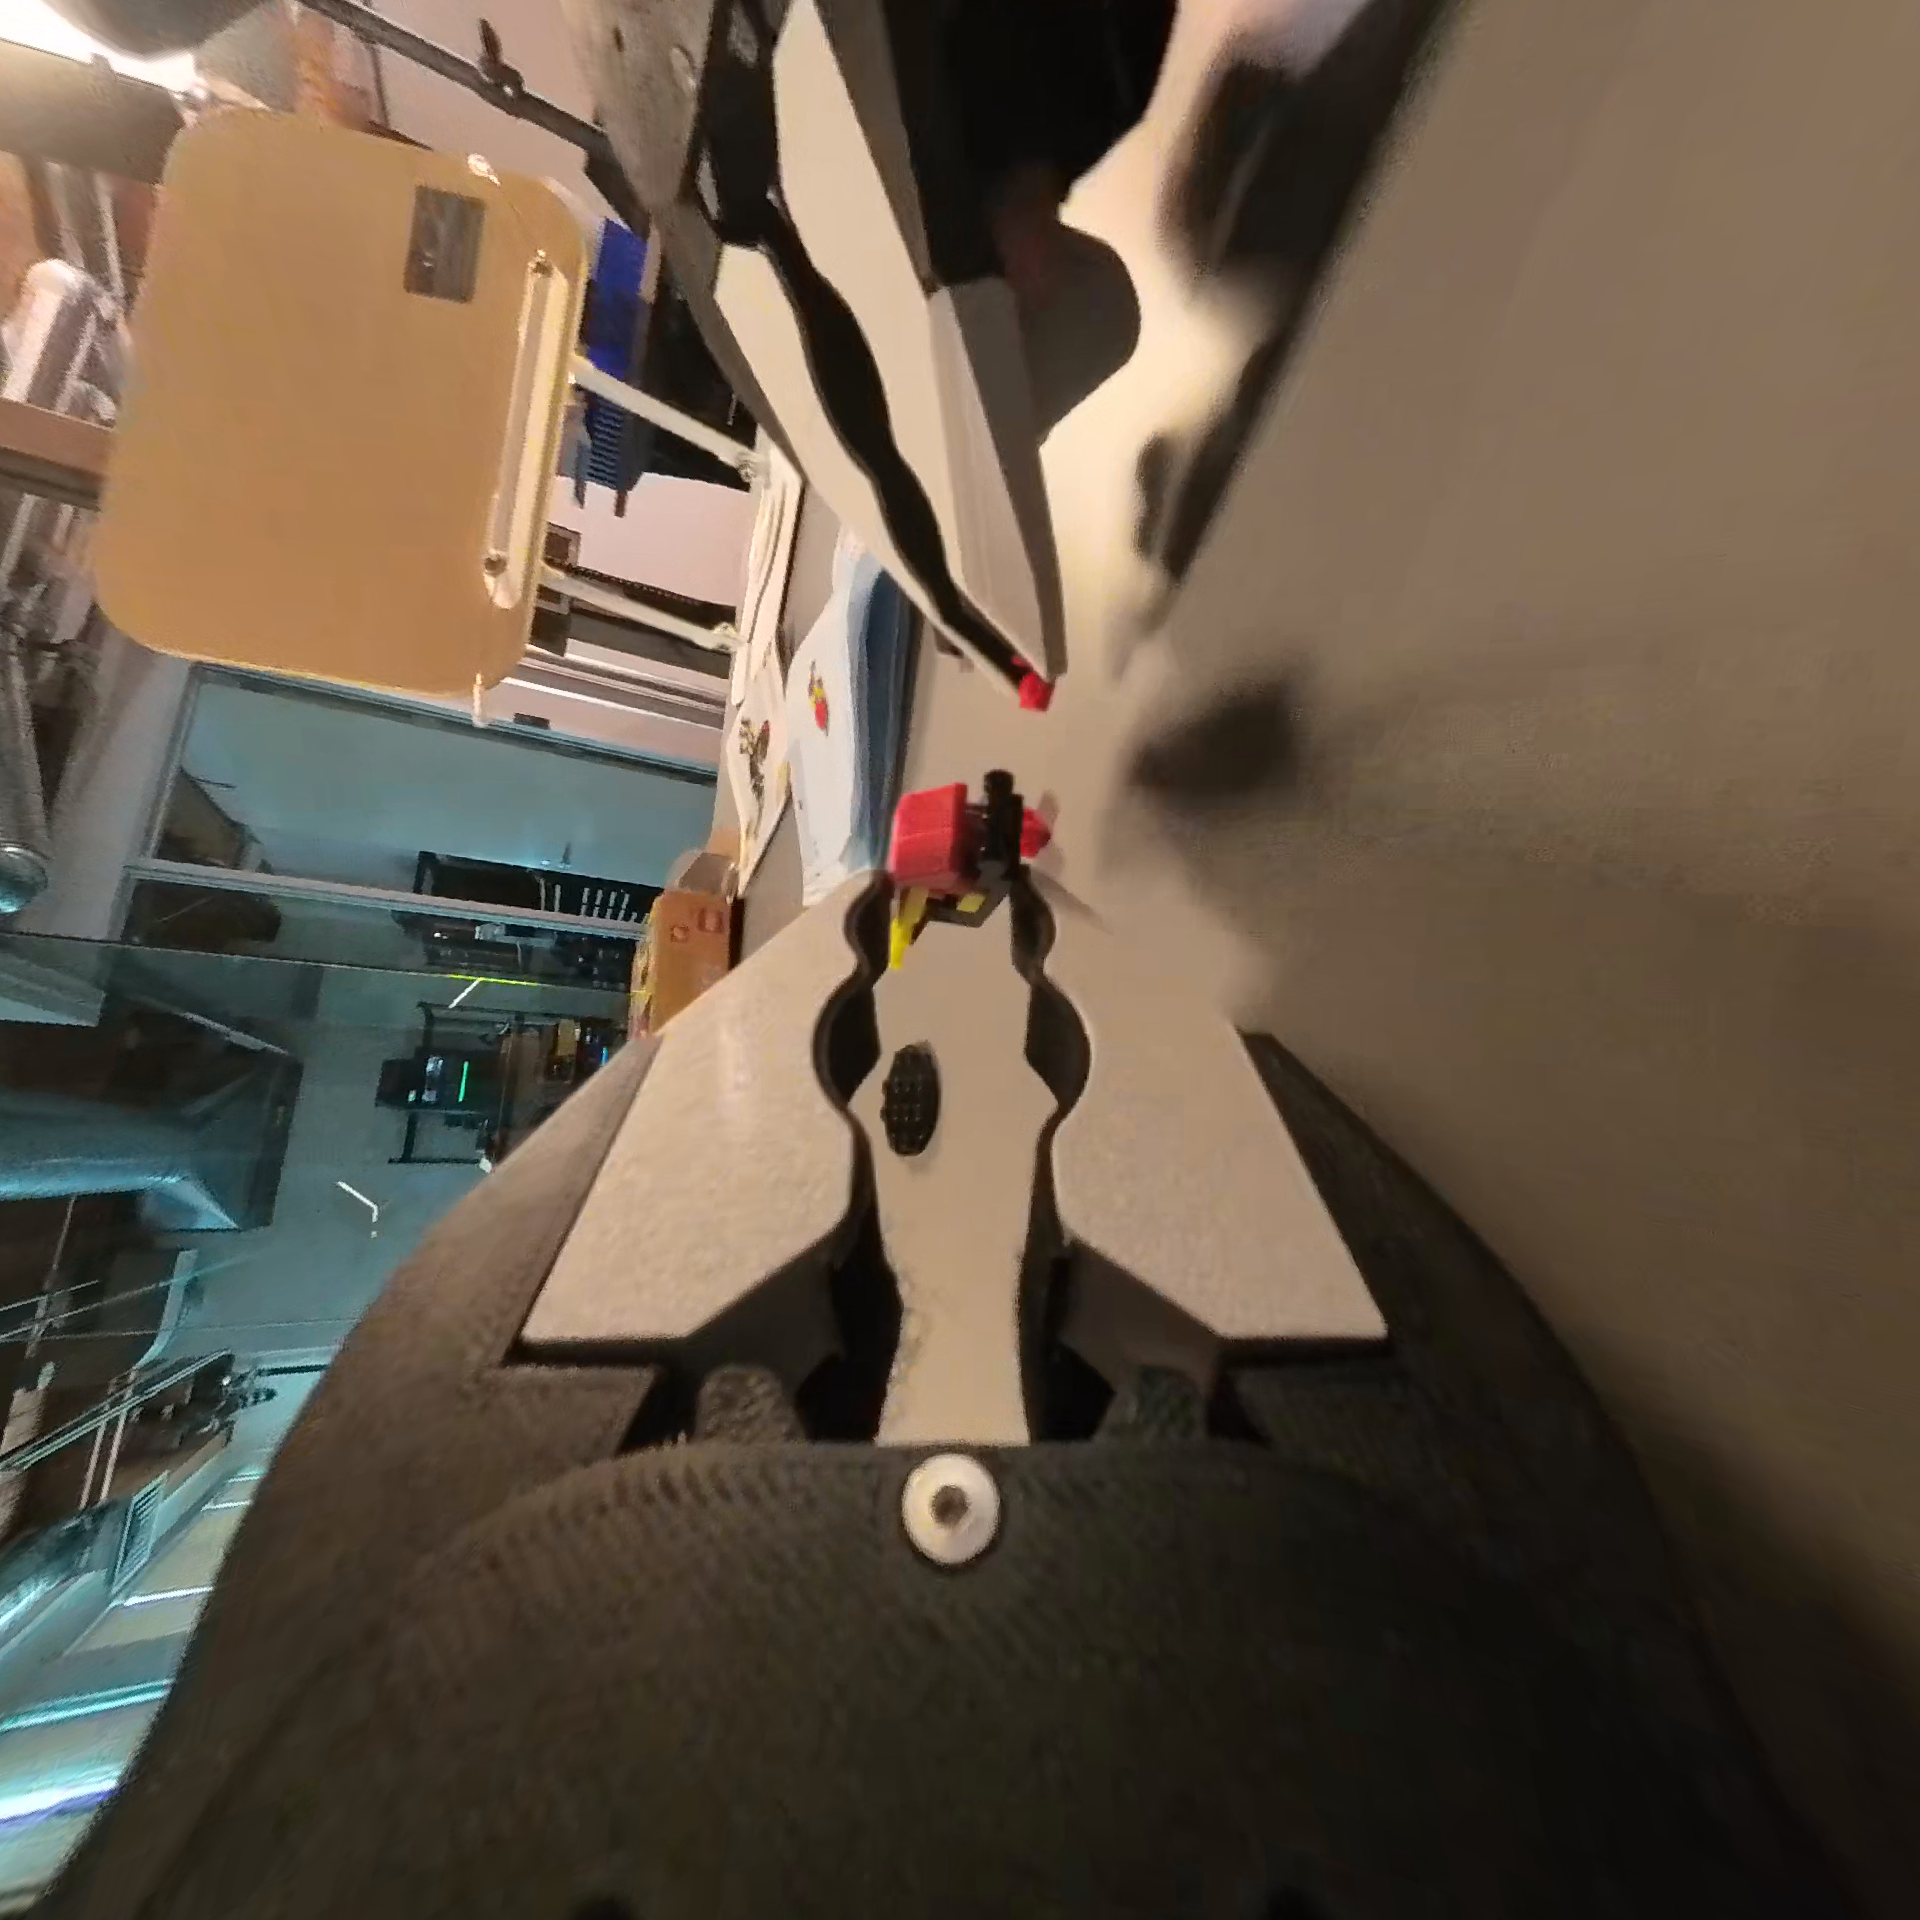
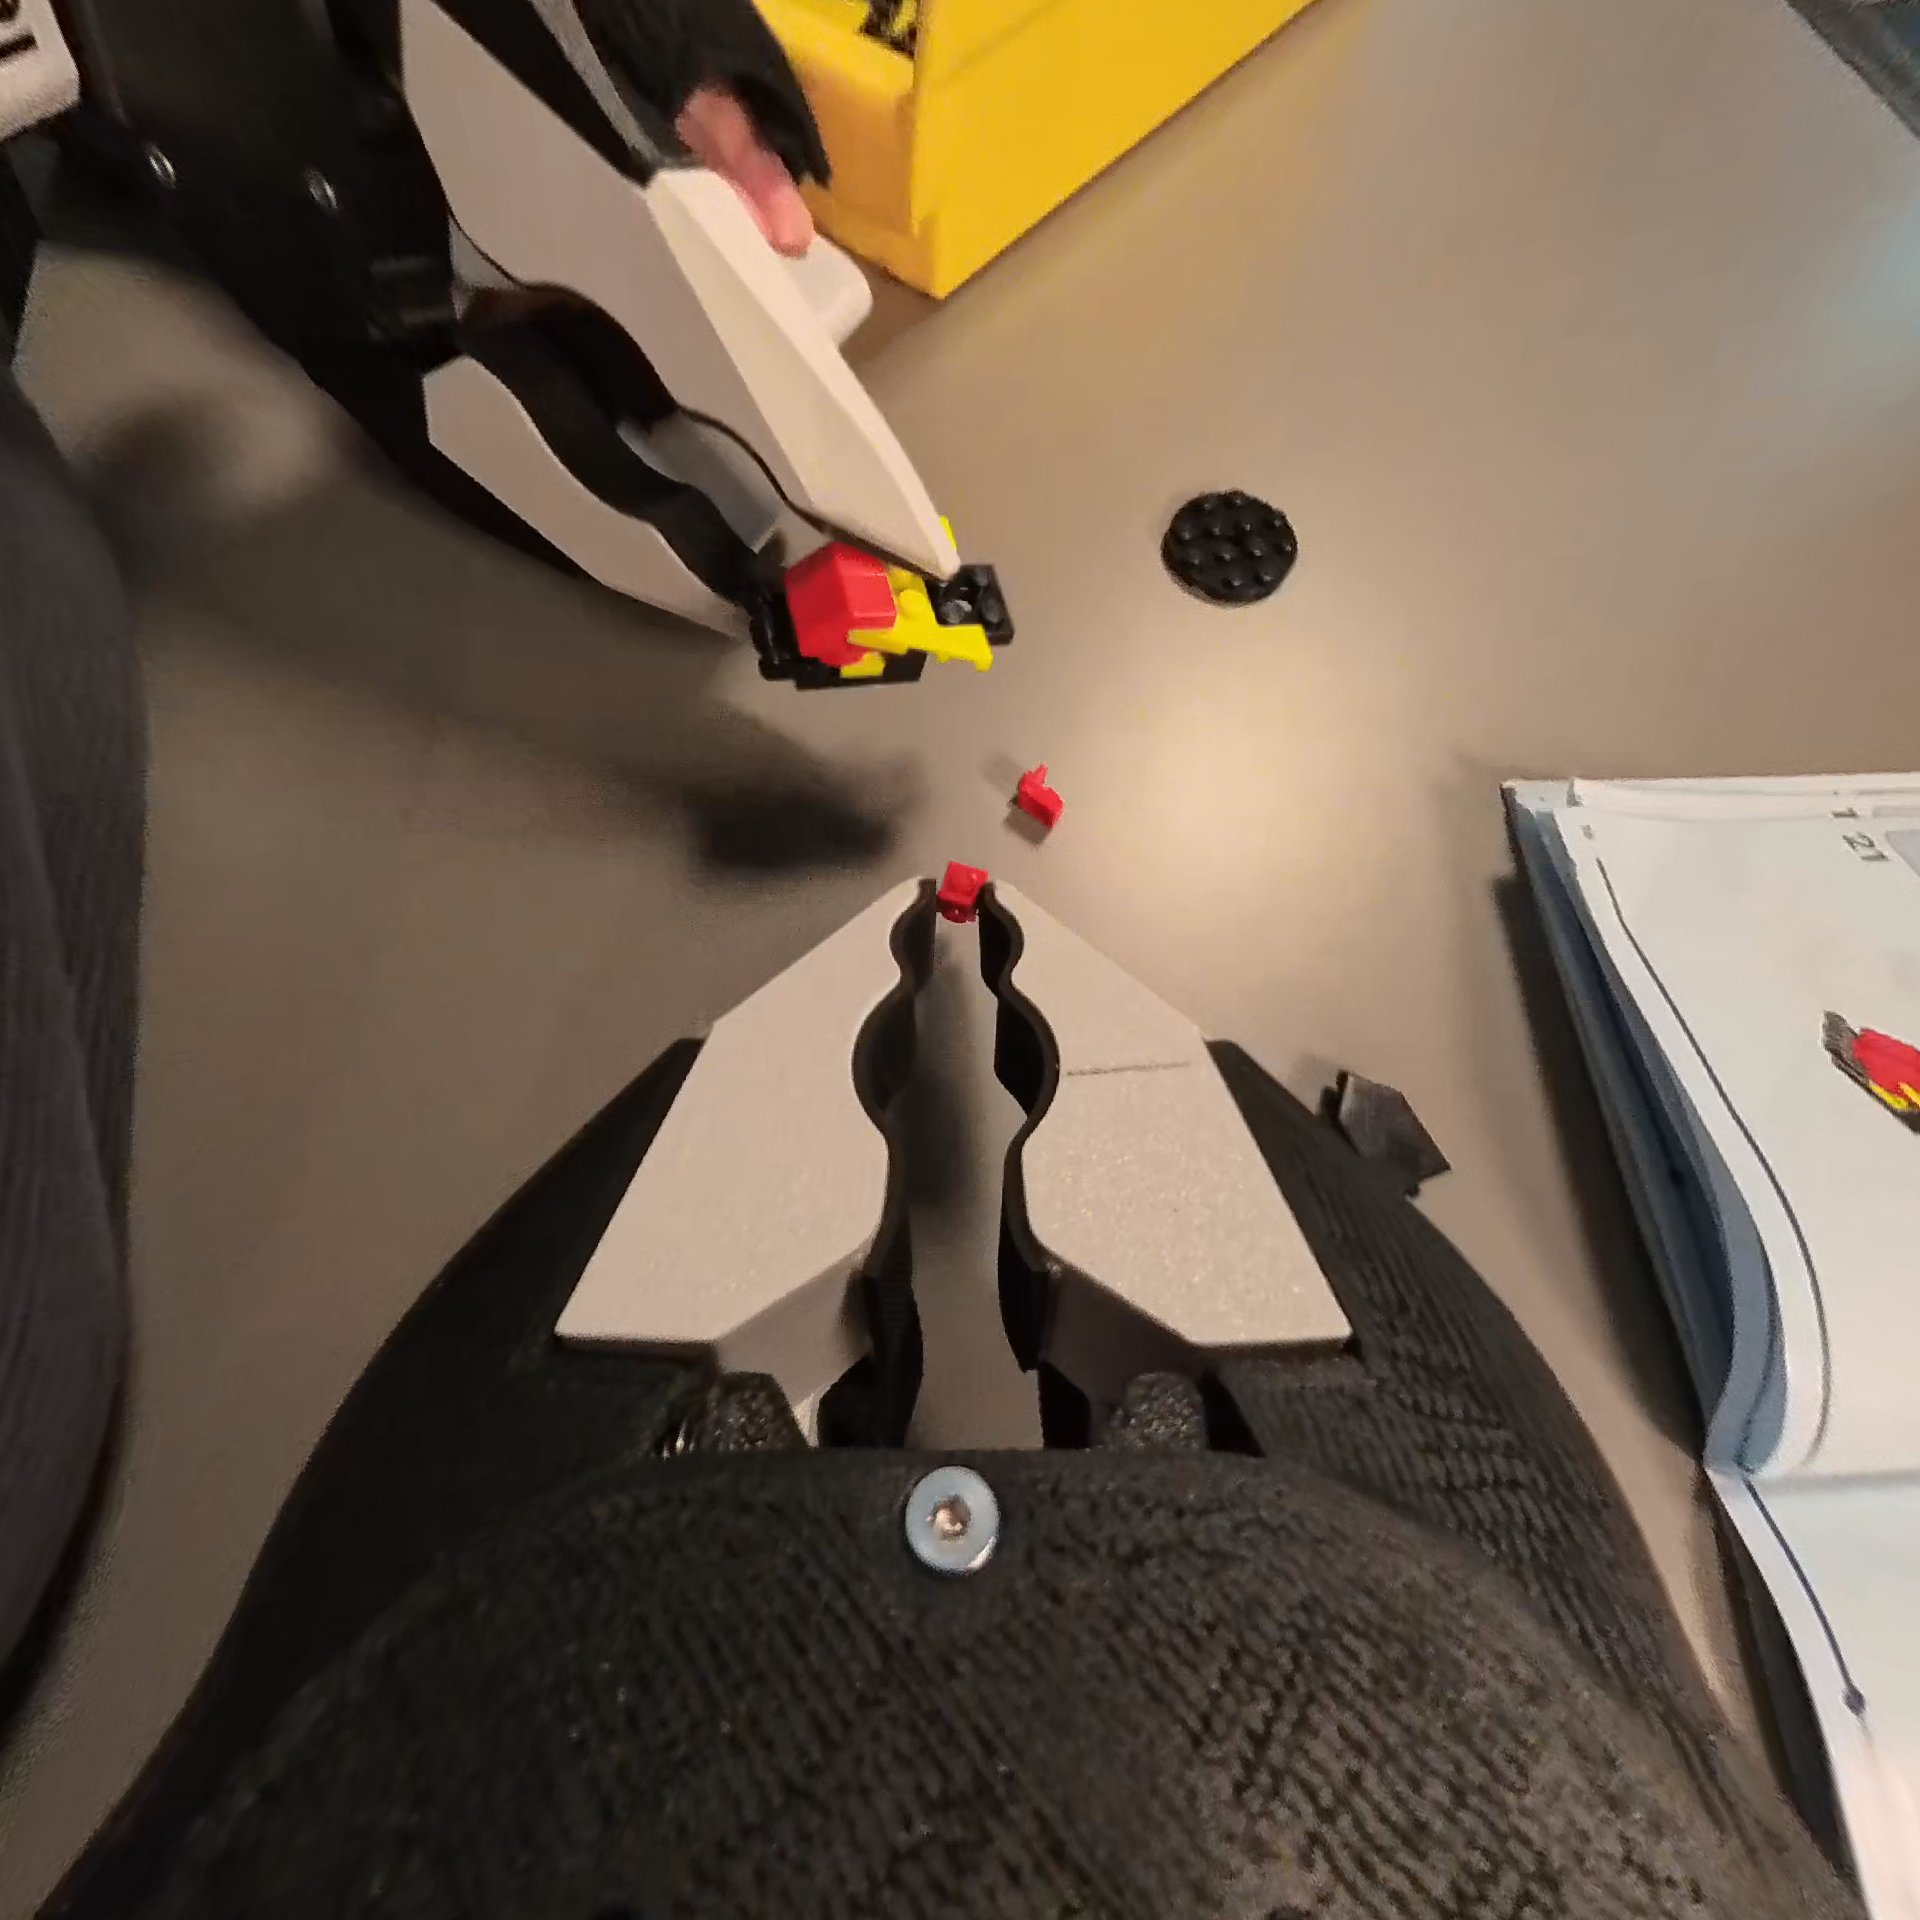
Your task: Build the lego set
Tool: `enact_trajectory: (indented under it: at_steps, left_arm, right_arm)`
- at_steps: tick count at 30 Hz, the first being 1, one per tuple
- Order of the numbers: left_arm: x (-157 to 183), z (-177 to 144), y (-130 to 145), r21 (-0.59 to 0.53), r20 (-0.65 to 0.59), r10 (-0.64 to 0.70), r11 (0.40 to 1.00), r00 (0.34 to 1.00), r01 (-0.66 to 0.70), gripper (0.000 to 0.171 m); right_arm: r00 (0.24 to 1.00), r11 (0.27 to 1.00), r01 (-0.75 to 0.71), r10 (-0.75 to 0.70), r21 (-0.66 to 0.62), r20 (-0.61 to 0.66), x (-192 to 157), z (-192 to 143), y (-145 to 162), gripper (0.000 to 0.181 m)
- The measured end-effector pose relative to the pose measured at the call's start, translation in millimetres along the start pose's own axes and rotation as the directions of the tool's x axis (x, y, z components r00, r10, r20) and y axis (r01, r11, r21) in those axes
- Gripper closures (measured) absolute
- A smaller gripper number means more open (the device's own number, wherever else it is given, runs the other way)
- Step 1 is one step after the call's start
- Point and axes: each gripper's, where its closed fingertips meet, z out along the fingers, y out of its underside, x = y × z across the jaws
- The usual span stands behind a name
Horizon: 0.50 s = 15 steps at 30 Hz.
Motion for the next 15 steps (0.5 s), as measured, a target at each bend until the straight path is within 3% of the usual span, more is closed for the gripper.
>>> enact_trajectory:
  at_steps: [6, 15]
  left_arm:
    - [20, 5, 0, -0.026, -0.117, 0.002, 1.0, 0.993, -0.005, 0.149]
    - [17, 2, 5, -0.043, -0.093, 0.018, 0.999, 0.995, -0.022, 0.148]
  right_arm:
    - [0.999, 0.997, 0.017, -0.014, -0.071, 0.041, -5, -4, 11, 0.175]
    - [0.997, 0.995, 0.031, -0.025, -0.092, 0.069, -12, 0, 16, 0.175]
